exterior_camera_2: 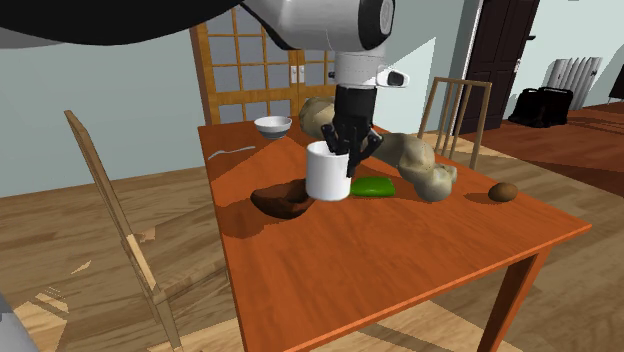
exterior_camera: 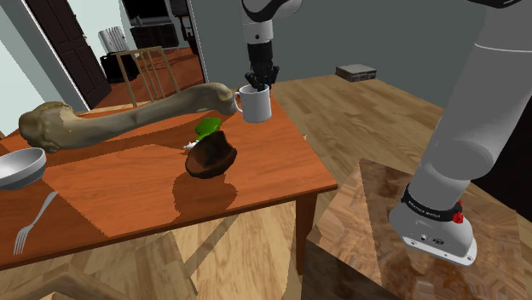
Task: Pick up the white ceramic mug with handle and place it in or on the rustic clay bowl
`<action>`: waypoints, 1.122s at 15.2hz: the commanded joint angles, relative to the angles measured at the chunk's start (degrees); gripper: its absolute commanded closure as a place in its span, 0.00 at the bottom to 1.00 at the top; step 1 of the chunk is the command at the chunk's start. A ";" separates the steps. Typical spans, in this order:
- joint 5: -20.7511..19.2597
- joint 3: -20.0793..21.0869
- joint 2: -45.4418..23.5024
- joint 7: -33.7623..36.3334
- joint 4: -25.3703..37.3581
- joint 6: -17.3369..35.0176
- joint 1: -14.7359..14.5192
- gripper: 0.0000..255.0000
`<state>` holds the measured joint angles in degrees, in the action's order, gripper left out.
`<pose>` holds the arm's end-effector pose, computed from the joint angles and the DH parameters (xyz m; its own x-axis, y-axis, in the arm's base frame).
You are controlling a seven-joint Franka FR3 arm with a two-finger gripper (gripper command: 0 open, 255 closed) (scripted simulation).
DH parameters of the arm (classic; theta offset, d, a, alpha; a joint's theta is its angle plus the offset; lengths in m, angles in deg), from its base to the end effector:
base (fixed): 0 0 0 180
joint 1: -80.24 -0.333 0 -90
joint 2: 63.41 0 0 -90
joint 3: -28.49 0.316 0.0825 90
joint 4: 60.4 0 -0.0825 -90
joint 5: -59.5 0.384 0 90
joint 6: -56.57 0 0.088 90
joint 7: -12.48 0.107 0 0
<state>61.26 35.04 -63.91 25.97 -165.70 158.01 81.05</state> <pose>0.5538 0.0582 0.5098 0.9867 -0.1410 -0.0811 -0.1425 -0.9897 -0.0120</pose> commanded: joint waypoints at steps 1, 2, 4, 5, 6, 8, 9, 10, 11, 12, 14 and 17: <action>0.01 0.01 0.08 0.04 1.05 -1.12 -0.01 1.00; -0.06 0.61 -1.12 1.29 2.72 -1.57 -0.62 1.00; -0.28 1.77 -3.65 3.78 6.29 -2.55 -1.89 1.00; -0.45 2.31 -5.00 5.01 8.21 -3.10 -2.54 1.00; -0.64 2.84 -6.42 6.24 10.23 -3.68 -3.20 1.00; -1.14 3.82 -9.44 8.66 14.59 -5.00 -4.61 1.00; -1.43 4.26 -11.05 9.85 16.95 -5.73 -5.37 1.00; -1.76 4.67 -12.75 11.03 19.45 -6.53 -6.16 1.00; -2.12 5.07 -14.53 12.19 22.10 -7.41 -6.96 1.00; -2.50 5.41 -16.40 13.33 24.93 -8.36 -7.83 1.00; -3.38 6.02 -20.49 15.53 31.21 -10.57 -9.70 1.00; -3.69 6.16 -22.03 16.36 32.11 -9.92 -10.47 1.00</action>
<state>57.64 41.16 -85.63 42.07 -133.60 147.75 70.75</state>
